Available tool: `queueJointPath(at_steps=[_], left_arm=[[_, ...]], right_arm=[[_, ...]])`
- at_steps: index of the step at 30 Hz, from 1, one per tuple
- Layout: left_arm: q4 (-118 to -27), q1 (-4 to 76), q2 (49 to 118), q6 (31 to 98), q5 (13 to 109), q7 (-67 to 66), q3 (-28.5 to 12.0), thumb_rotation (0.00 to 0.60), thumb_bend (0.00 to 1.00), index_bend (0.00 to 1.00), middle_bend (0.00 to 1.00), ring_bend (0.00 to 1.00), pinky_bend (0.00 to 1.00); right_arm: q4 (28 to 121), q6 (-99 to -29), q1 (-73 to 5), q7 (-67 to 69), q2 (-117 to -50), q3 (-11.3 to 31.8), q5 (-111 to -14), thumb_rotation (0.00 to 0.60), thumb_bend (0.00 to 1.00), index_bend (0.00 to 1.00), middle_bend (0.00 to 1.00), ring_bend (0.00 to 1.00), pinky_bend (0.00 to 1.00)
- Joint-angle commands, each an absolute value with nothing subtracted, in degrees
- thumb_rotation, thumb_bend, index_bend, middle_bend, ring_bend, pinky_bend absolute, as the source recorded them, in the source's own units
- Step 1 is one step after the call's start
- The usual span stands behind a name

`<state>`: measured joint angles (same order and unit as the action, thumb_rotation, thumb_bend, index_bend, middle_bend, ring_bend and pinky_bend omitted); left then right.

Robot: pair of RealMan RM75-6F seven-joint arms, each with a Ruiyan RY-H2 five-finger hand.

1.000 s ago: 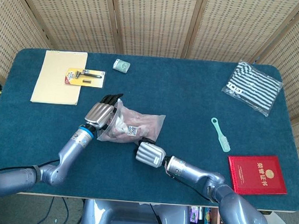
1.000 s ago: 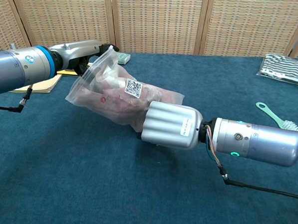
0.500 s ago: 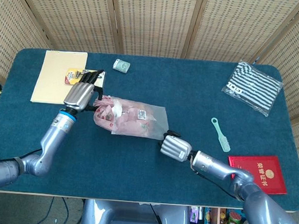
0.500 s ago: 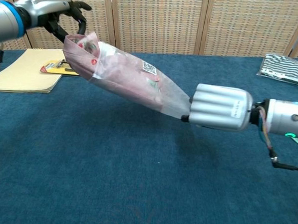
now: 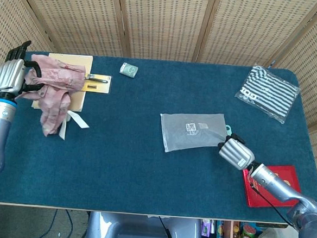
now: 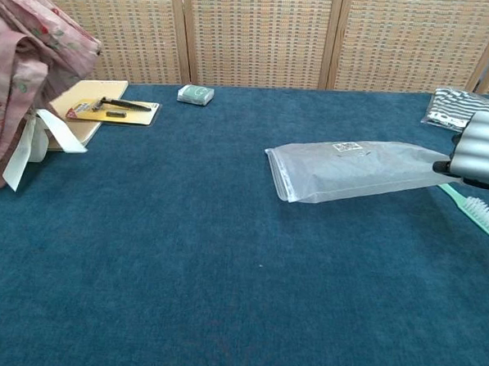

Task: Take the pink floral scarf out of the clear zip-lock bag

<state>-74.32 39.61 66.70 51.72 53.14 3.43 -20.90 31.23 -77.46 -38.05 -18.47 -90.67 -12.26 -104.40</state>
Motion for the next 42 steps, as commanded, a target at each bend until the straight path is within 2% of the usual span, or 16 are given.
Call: queueJointPath(at_steps=[1, 4, 5, 6, 7, 8, 9, 10, 11, 12, 13, 16, 21, 27, 36, 42], left_arm=[[-72.8, 38.8, 67.2, 50.7, 54.2, 5.4, -20.2, 0.600, 0.47, 0.69, 0.00, 0.00, 0.00], [-72.3, 38.7, 68.1, 50.4, 55.7, 6.5, -19.4, 0.600, 0.47, 0.69, 0.00, 0.00, 0.00], [-72.3, 38.6, 68.2, 50.2, 56.1, 6.9, -19.3, 0.600, 0.47, 0.61, 0.00, 0.00, 0.00], [-72.6, 38.5, 68.2, 49.8, 56.6, 7.3, -18.9, 0.600, 0.44, 0.41, 0.00, 0.00, 0.00], [-73.0, 38.4, 67.9, 49.5, 56.9, 7.5, -18.7, 0.600, 0.39, 0.27, 0.00, 0.00, 0.00], [-73.4, 38.3, 67.8, 49.3, 57.1, 7.7, -18.6, 0.600, 0.32, 0.11, 0.00, 0.00, 0.00], [-74.1, 38.2, 67.5, 49.4, 57.6, 8.1, -18.6, 0.600, 0.23, 0.01, 0.00, 0.00, 0.00], [-75.0, 37.8, 67.1, 50.0, 58.5, 8.7, -18.5, 0.600, 0.16, 0.00, 0.00, 0.00, 0.00], [-75.8, 37.5, 66.8, 50.8, 59.4, 9.2, -18.5, 0.600, 0.14, 0.00, 0.00, 0.00, 0.00], [-76.5, 37.1, 66.4, 51.7, 60.4, 9.7, -18.5, 0.600, 0.12, 0.00, 0.00, 0.00, 0.00], [-77.3, 36.7, 66.0, 52.5, 61.2, 10.0, -18.4, 0.600, 0.12, 0.00, 0.00, 0.00, 0.00], [-79.7, 35.4, 64.3, 54.3, 62.9, 9.7, -17.7, 0.600, 0.11, 0.00, 0.00, 0.00, 0.00], [-85.6, 31.5, 61.0, 59.4, 64.4, 5.7, -15.4, 0.600, 0.11, 0.00, 0.00, 0.00, 0.00], [-93.2, 25.6, 59.7, 66.7, 64.9, -0.6, -11.5, 0.600, 0.11, 0.00, 0.00, 0.00, 0.00], [-95.6, 14.2, 64.9, 84.3, 77.5, -1.8, -3.7, 0.600, 0.11, 0.00, 0.00, 0.00, 0.00], [-95.4, 9.9, 68.0, 88.7, 80.5, -5.9, -0.6, 0.600, 0.11, 0.00, 0.00, 0.00, 0.00]], right_arm=[[30.3, -78.1, -37.3, -17.8, -90.8, -11.9, -104.3, 0.600, 0.71, 0.72, 0.79, 0.70, 0.79], [30.0, -79.1, -37.0, -17.5, -91.2, -11.7, -104.6, 0.600, 0.71, 0.72, 0.78, 0.70, 0.79], [29.9, -79.3, -36.9, -17.4, -91.3, -11.5, -104.6, 0.600, 0.71, 0.71, 0.77, 0.70, 0.79], [30.0, -79.3, -36.5, -17.3, -91.5, -11.0, -104.0, 0.600, 0.70, 0.67, 0.75, 0.70, 0.79], [30.3, -78.9, -36.1, -17.5, -91.6, -10.3, -103.2, 0.600, 0.58, 0.53, 0.67, 0.67, 0.75], [30.7, -78.5, -35.7, -18.0, -91.8, -9.7, -102.3, 0.600, 0.41, 0.36, 0.55, 0.59, 0.66], [31.4, -77.7, -35.1, -19.2, -92.0, -8.6, -100.8, 0.600, 0.27, 0.22, 0.42, 0.47, 0.55], [33.1, -76.5, -34.4, -20.8, -92.0, -7.1, -98.8, 0.600, 0.08, 0.07, 0.22, 0.27, 0.35], [35.0, -76.2, -34.0, -21.4, -91.7, -6.2, -97.8, 0.600, 0.01, 0.01, 0.09, 0.12, 0.20], [37.0, -76.1, -33.7, -21.6, -91.2, -5.5, -96.9, 0.600, 0.00, 0.00, 0.03, 0.04, 0.11], [38.9, -76.3, -33.4, -21.7, -90.5, -4.9, -96.3, 0.600, 0.00, 0.00, 0.00, 0.00, 0.04], [44.1, -77.3, -32.5, -22.2, -88.5, -3.6, -95.0, 0.600, 0.00, 0.00, 0.00, 0.00, 0.00], [55.4, -81.2, -29.4, -21.0, -84.0, -1.5, -92.7, 0.600, 0.00, 0.00, 0.00, 0.00, 0.00], [69.0, -85.2, -24.8, -21.7, -79.6, -0.9, -91.3, 0.600, 0.00, 0.00, 0.00, 0.00, 0.00], [85.7, -91.9, -15.7, -25.2, -78.8, -1.6, -88.2, 0.600, 0.00, 0.00, 0.00, 0.00, 0.00], [92.0, -94.0, -12.2, -26.0, -77.9, -2.2, -88.6, 0.600, 0.00, 0.00, 0.00, 0.00, 0.00]])
